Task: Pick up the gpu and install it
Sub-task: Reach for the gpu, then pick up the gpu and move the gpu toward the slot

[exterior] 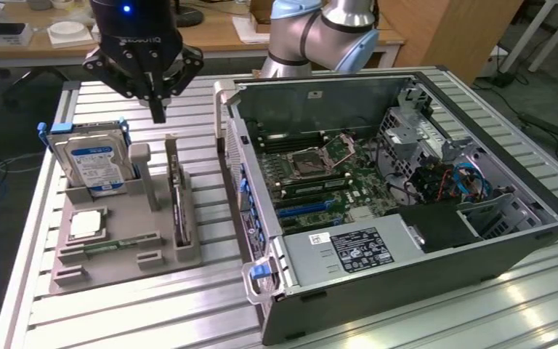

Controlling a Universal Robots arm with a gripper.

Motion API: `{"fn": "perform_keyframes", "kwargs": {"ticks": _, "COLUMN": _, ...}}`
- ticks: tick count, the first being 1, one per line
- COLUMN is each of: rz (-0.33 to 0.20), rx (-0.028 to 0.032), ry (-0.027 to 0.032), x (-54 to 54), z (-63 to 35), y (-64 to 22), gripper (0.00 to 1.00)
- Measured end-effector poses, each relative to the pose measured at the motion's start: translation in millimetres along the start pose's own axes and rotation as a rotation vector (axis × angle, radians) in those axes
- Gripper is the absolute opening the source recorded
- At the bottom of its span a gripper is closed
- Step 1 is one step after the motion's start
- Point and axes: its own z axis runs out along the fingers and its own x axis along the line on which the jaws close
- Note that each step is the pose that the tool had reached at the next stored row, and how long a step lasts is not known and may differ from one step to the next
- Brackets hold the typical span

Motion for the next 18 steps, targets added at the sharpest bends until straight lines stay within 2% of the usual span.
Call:
{"fn": "perform_keyframes", "kwargs": {"ticks": 4, "rz": 0.0, "rx": 0.0001, "ry": 0.0012, "x": 6.2, "z": 0.4, "y": -0.5, "gripper": 0.1}}
{"fn": "perform_keyframes", "kwargs": {"ticks": 18, "rz": 0.0, "rx": 0.0001, "ry": 0.0014, "x": 6.5, "z": 0.4, "y": -0.5, "gripper": 0.11}}
